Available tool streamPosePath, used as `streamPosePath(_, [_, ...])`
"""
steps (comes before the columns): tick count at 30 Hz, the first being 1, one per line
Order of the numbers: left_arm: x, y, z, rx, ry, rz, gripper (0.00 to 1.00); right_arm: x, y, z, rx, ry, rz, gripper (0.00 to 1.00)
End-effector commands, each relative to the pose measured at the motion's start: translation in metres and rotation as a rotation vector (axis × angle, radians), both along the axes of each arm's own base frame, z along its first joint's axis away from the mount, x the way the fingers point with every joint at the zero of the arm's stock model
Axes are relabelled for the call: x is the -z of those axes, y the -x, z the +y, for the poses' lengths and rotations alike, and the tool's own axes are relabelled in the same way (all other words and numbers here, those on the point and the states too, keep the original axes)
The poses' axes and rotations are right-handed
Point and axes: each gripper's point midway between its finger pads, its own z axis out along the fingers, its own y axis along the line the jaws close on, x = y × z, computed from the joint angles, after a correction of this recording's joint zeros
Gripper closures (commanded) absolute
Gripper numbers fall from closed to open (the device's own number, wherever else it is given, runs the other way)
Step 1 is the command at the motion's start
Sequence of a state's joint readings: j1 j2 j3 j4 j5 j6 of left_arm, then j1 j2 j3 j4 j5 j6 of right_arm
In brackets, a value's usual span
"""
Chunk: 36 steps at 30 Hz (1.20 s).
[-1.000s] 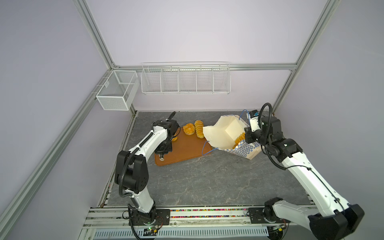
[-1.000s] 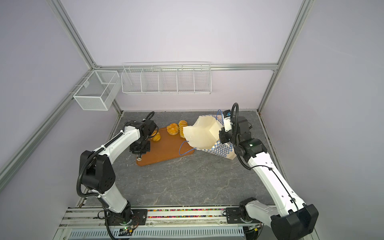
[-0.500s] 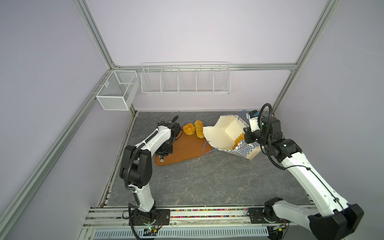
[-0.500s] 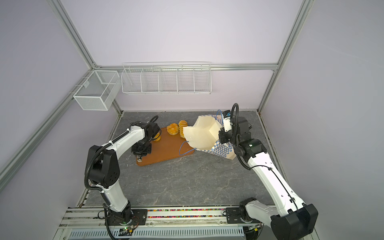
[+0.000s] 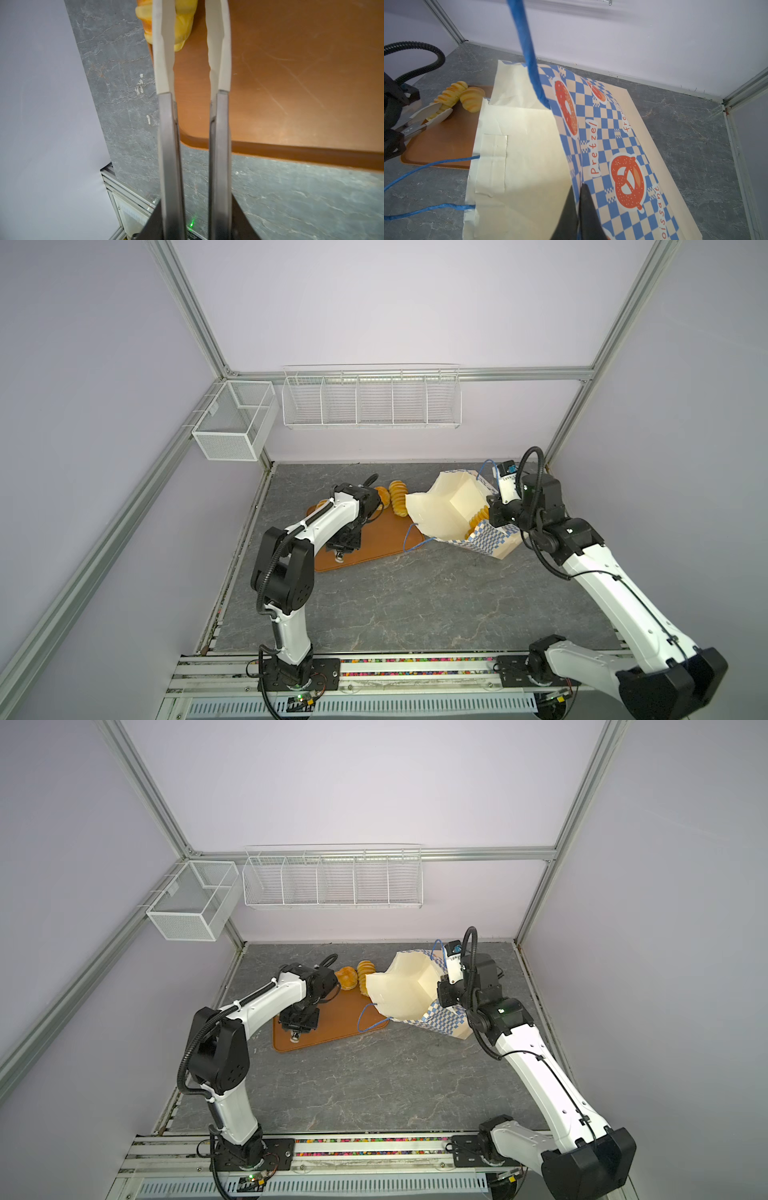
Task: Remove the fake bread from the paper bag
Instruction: 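Lower the spiral bread onto the orange tray and open the left tongs, then move the left tongs from the tray back to the bag mouth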
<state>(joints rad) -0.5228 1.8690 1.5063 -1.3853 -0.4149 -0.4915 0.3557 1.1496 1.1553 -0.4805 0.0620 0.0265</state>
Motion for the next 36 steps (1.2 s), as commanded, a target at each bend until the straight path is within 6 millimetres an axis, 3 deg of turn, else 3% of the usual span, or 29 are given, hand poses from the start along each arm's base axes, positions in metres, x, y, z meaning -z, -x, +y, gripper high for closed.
streamPosePath(1, [-0.010, 0.002, -0.008, 0.011, 0.019, 0.005, 0.66, 0.002, 0.003, -0.002, 0.007, -0.012, 0.012, 0.93])
streamPosePath(8, [-0.040, 0.002, -0.024, 0.029, 0.112, -0.071, 0.71, 0.000, 0.003, -0.002, 0.009, -0.013, 0.016, 0.93])
streamPosePath(12, [-0.062, -0.002, -0.025, 0.036, 0.161, -0.143, 0.76, 0.000, 0.004, -0.002, 0.009, -0.012, 0.020, 0.93])
streamPosePath(15, [-0.065, -0.010, -0.022, 0.012, 0.269, -0.170, 0.82, 0.001, 0.006, -0.002, 0.006, -0.014, 0.022, 0.93])
streamPosePath(20, [-0.055, -0.033, -0.013, -0.045, 0.461, -0.207, 1.00, 0.003, 0.008, -0.003, 0.008, -0.014, 0.033, 0.93])
streamPosePath(24, [-0.042, -0.056, -0.009, -0.051, 0.542, -0.209, 1.00, 0.004, 0.008, -0.003, 0.009, -0.017, 0.038, 0.93])
streamPosePath(28, [-0.022, -0.075, 0.008, -0.091, 0.551, -0.190, 1.00, 0.003, 0.008, 0.000, 0.006, -0.020, 0.042, 0.93])
streamPosePath(33, [0.007, -0.085, 0.030, -0.135, 0.505, -0.164, 1.00, 0.002, 0.006, -0.001, 0.012, -0.017, 0.042, 0.93])
streamPosePath(36, [0.017, -0.087, 0.034, -0.140, 0.497, -0.150, 1.00, 0.002, 0.005, 0.001, 0.005, -0.020, 0.041, 0.93])
